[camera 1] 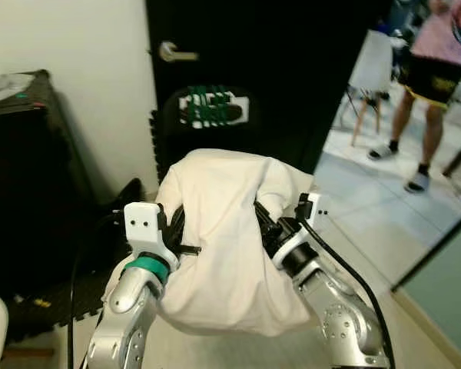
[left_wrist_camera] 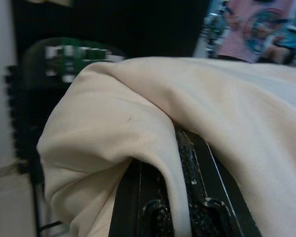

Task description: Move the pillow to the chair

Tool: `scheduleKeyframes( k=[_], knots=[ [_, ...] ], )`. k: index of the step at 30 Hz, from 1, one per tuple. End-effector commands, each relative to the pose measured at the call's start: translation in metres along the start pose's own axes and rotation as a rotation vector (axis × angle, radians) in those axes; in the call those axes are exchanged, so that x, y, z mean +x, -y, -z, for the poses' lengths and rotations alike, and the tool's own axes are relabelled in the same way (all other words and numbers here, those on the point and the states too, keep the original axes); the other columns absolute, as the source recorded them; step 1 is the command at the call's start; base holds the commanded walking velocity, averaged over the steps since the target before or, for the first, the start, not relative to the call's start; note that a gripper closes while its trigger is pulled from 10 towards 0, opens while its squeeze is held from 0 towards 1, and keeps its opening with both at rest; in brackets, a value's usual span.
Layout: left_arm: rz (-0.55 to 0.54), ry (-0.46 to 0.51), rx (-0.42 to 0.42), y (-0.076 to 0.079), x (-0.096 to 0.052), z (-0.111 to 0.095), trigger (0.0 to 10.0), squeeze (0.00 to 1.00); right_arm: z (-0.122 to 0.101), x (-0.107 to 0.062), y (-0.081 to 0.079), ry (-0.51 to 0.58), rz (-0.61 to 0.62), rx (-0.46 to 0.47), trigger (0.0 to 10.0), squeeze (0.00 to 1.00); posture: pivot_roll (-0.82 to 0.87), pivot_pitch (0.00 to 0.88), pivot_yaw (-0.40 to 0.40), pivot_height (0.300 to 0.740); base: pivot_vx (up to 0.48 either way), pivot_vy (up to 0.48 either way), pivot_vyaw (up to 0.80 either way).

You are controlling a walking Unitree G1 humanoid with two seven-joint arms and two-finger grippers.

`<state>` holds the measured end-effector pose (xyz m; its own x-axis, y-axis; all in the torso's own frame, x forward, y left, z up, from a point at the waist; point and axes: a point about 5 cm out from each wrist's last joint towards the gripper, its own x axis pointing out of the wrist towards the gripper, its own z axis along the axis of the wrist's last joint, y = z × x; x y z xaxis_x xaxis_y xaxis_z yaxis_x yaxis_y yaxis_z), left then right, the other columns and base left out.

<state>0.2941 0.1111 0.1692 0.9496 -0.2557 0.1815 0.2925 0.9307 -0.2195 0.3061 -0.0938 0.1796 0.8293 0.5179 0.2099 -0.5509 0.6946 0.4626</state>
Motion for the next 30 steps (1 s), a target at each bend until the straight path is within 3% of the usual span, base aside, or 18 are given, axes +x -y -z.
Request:
scheduleKeyframes(
  k=[1,9,30],
  knots=[
    [0.108,0.023,-0.011,0.0231,0.0046,-0.0041,10.0,0.00,0.0002,0.0111,-0.0290,0.004,-0.150,0.005,10.0,0.00,0.03,0.000,0.068,0.740,0.000,0.000,-0.80],
    [0.123,0.027,-0.034,0.0238,0.0051,-0.0051,10.0,0.00,0.0034,0.0105,-0.0269,-0.010,-0.140,-0.011,10.0,0.00,0.03,0.000,0.071,0.740,0.033,0.000,-0.10],
    [0.119,0.030,-0.042,0.0221,0.0041,-0.0058,10.0,0.00,0.0059,0.0113,-0.0280,-0.017,-0.145,-0.015,10.0,0.00,0.03,0.000,0.072,0.740,0.378,0.000,0.00]
  ],
)
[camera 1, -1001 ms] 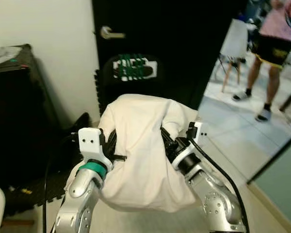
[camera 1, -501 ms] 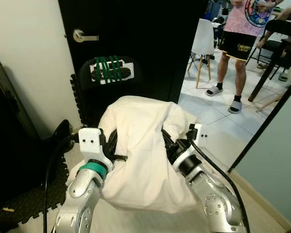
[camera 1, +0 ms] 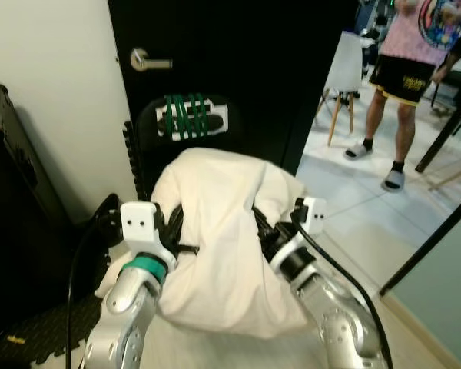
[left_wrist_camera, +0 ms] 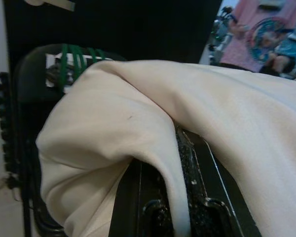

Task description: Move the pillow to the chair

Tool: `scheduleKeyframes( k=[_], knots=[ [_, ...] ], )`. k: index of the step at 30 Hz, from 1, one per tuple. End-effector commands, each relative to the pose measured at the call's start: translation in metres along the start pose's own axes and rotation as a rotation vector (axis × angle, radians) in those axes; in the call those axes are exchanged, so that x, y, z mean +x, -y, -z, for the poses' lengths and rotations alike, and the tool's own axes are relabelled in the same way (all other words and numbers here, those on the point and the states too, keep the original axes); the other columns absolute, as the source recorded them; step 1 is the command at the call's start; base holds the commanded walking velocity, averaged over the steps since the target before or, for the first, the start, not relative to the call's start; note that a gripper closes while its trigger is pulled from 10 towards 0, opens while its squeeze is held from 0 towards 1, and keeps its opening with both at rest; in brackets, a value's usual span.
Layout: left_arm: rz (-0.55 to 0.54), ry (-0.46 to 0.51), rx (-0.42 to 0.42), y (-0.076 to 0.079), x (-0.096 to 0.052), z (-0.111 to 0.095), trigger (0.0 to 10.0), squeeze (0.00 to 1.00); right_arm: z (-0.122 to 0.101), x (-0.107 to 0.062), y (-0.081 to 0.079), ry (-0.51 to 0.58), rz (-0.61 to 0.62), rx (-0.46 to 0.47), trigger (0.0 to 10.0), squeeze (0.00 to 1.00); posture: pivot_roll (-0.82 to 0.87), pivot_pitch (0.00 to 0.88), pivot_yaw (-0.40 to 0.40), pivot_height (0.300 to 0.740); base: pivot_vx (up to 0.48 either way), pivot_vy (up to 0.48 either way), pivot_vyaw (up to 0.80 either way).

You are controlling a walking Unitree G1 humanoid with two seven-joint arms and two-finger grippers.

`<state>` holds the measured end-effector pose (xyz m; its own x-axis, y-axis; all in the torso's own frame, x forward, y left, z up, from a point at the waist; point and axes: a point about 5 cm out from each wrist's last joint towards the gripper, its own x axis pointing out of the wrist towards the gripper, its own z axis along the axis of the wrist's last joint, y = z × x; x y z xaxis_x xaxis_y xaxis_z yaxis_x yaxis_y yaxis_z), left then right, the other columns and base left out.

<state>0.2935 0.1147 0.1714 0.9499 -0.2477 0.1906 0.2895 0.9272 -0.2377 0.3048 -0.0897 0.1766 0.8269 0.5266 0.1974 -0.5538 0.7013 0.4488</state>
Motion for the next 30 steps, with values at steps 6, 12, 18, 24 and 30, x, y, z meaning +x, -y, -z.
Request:
scheduleKeyframes(
  k=[6,12,18,24,30],
  knots=[
    [0.130,0.015,-0.025,0.0259,0.0053,-0.0016,10.0,0.00,0.0011,0.0106,-0.0260,-0.002,-0.145,-0.004,10.0,0.00,0.03,0.000,0.074,0.740,0.384,0.000,0.00],
    [0.135,0.012,-0.027,0.0266,0.0057,-0.0009,10.0,0.00,0.0024,0.0100,-0.0252,-0.005,-0.140,-0.005,10.0,0.00,0.03,0.000,0.079,0.740,0.381,0.000,0.00],
    [0.140,0.009,-0.029,0.0271,0.0055,-0.0007,10.0,0.00,0.0038,0.0093,-0.0250,-0.008,-0.137,-0.006,10.0,0.00,0.03,0.000,0.080,0.740,0.381,0.000,0.00],
    [0.137,0.009,-0.029,0.0264,0.0053,-0.0010,10.0,0.00,0.0050,0.0089,-0.0247,-0.015,-0.134,-0.007,10.0,0.00,0.03,0.000,0.079,0.740,0.379,0.000,0.00],
    [0.136,0.008,-0.029,0.0263,0.0048,-0.0008,10.0,0.00,0.0063,0.0083,-0.0239,-0.021,-0.132,-0.009,10.0,0.00,0.03,0.000,0.079,0.740,0.380,0.000,0.00]
  ],
)
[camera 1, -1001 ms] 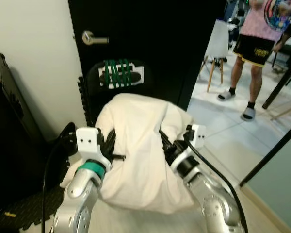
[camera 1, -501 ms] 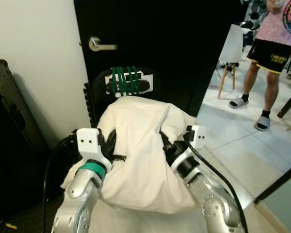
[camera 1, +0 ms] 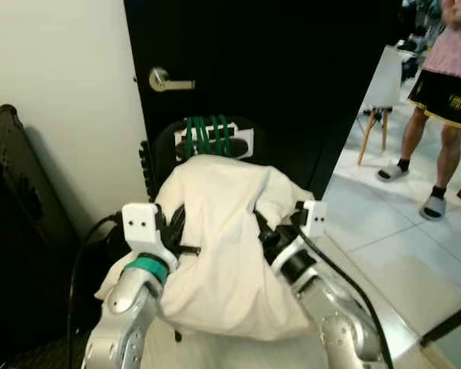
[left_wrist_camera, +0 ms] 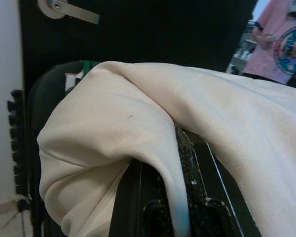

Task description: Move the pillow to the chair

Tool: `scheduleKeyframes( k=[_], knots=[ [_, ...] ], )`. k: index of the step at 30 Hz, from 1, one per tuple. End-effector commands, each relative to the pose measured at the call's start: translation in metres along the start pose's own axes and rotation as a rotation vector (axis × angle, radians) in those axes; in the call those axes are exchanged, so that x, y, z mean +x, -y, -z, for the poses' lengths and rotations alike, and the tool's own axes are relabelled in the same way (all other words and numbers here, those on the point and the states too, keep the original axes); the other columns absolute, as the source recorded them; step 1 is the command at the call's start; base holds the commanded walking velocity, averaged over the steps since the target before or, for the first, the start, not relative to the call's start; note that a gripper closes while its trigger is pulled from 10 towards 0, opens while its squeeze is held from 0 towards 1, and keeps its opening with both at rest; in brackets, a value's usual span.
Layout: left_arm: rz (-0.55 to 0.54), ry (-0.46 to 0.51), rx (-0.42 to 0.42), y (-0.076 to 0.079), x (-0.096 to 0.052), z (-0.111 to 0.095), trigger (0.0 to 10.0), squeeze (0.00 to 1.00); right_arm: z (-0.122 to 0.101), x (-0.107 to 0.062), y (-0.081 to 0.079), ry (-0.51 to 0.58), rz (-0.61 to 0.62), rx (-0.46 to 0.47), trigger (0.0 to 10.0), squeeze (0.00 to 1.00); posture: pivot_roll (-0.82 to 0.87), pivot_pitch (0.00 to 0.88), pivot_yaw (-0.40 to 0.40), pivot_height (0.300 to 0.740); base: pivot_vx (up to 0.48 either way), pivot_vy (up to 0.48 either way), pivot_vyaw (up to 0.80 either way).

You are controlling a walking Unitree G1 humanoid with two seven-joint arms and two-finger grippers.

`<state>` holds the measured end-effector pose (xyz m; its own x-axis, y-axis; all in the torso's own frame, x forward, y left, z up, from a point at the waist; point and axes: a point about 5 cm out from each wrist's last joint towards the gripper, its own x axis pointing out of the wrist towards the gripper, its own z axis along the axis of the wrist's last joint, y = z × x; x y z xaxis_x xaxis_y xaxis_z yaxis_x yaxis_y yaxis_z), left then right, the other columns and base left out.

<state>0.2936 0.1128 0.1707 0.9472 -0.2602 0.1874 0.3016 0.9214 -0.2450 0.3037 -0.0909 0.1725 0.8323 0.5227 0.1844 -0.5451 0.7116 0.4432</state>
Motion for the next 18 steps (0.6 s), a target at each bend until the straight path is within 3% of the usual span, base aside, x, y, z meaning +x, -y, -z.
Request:
scheduleKeyframes(
  k=[1,18],
  knots=[
    [0.124,0.013,-0.019,0.0247,0.0047,-0.0018,10.0,0.00,0.0028,0.0104,-0.0262,-0.011,-0.144,-0.001,10.0,0.00,0.03,0.000,0.079,0.740,0.379,0.000,0.00],
    [0.133,0.008,-0.021,0.0251,0.0048,-0.0009,10.0,0.00,0.0073,0.0091,-0.0234,-0.029,-0.134,-0.011,10.0,0.00,0.03,0.000,0.083,0.740,0.377,0.000,0.00]
  ],
)
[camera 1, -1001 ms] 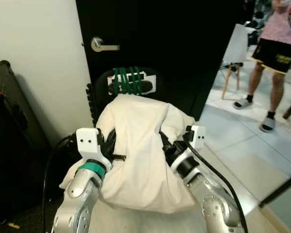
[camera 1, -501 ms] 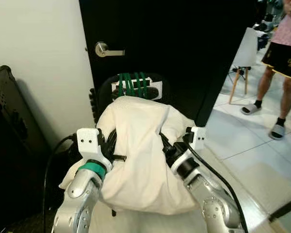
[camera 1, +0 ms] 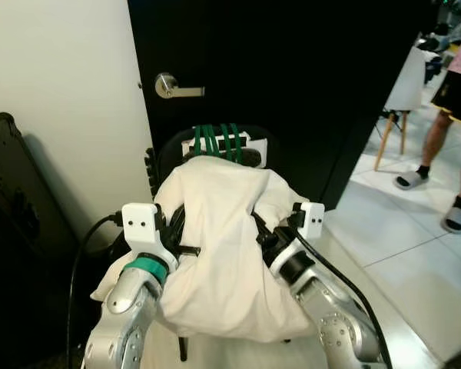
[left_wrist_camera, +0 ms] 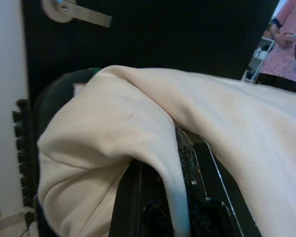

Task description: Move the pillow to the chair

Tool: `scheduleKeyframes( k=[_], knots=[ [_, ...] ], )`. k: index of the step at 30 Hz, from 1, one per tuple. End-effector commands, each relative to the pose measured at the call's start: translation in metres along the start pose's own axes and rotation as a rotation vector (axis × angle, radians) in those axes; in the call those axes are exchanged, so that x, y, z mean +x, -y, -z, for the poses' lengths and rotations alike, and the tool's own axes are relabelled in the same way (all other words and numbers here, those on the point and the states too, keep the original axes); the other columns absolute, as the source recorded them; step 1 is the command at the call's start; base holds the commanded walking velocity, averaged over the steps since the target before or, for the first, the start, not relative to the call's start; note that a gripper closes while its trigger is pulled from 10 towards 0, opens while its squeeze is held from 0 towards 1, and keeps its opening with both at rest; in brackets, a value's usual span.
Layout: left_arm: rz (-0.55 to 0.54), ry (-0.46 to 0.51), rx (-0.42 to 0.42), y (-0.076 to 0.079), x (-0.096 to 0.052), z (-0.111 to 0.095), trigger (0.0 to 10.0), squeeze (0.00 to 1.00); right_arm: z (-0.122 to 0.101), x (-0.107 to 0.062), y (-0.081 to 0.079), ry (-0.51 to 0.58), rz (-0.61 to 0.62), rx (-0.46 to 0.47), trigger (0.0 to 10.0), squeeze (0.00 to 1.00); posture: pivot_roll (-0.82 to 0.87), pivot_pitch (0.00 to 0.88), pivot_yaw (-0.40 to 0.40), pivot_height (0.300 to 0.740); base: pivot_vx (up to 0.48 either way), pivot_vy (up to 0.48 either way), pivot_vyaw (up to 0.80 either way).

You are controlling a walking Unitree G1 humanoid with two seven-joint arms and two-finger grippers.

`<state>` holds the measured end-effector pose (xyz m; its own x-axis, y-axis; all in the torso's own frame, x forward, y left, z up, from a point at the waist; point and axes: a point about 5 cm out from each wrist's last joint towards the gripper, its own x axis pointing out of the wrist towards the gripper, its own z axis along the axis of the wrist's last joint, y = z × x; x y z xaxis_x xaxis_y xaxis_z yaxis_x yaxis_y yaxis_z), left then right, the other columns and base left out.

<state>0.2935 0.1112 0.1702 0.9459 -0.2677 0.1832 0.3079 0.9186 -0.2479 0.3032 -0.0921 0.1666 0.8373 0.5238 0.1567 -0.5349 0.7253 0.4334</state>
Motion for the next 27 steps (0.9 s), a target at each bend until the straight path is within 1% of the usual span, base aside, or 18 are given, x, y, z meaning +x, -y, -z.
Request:
scheduleKeyframes(
  k=[1,5,9,12,13,14,15,16,17,20,22,27],
  knots=[
    [0.127,0.014,-0.016,0.024,0.005,-0.002,10.0,0.00,0.002,0.011,-0.027,-0.003,-0.148,0.001,10.0,0.00,0.03,0.000,0.083,0.740,0.368,0.000,0.00],
    [0.129,0.010,-0.016,0.024,0.004,-0.001,10.0,0.00,0.005,0.010,-0.025,-0.016,-0.142,-0.003,10.0,0.00,0.02,0.000,0.084,0.740,0.368,0.000,0.00],
    [0.133,0.000,-0.012,0.024,0.003,0.002,10.0,0.00,0.013,0.008,-0.018,-0.052,-0.114,0.009,10.0,0.00,0.02,0.000,0.083,0.740,0.362,0.000,0.00],
    [0.135,-0.009,-0.005,0.024,0.002,0.004,10.0,0.00,0.013,0.008,-0.014,-0.052,-0.105,-0.002,10.0,0.00,0.02,0.000,0.083,0.740,0.356,0.000,0.00],
    [0.134,-0.021,0.002,0.024,0.001,0.006,10.0,0.00,0.014,0.007,-0.011,-0.058,-0.093,-0.013,10.0,0.00,0.02,0.000,0.083,0.740,0.000,0.000,0.00],
    [0.134,-0.021,0.002,0.024,0.001,0.006,10.0,0.00,0.014,0.007,-0.011,-0.058,-0.093,-0.013,10.0,0.00,0.02,0.000,0.083,0.740,0.000,0.000,0.00],
    [0.135,-0.040,0.019,0.024,0.000,0.010,10.0,0.00,0.015,0.007,-0.005,-0.067,-0.067,-0.022,10.0,0.00,0.02,0.000,0.083,0.740,0.000,0.000,0.00],
    [0.135,-0.040,0.019,0.024,0.000,0.010,10.0,0.00,0.015,0.007,-0.005,-0.067,-0.067,-0.022,10.0,0.00,0.02,0.000,0.083,0.740,0.000,0.000,0.00],
    [0.128,-0.063,0.040,0.023,-0.001,0.015,10.0,0.00,0.017,0.006,0.001,-0.079,-0.036,-0.039,10.0,0.00,0.03,0.007,0.080,0.740,0.000,0.000,0.00],
    [0.119,-0.081,0.055,0.021,-0.003,0.019,10.0,0.00,0.020,0.005,0.006,-0.092,-0.012,-0.056,10.0,0.00,0.03,0.012,0.081,0.740,0.000,0.000,0.00],
    [0.083,-0.121,0.078,0.013,-0.007,0.031,10.0,0.00,0.028,0.004,0.020,-0.116,0.057,-0.076,10.0,0.00,0.03,0.021,0.080,0.740,0.000,0.000,0.00],
    [0.078,-0.124,0.080,0.010,-0.007,0.031,10.0,0.00,0.030,0.003,0.022,-0.123,0.063,-0.078,10.0,0.00,0.03,0.027,0.079,0.740,0.000,0.000,0.00]
  ],
)
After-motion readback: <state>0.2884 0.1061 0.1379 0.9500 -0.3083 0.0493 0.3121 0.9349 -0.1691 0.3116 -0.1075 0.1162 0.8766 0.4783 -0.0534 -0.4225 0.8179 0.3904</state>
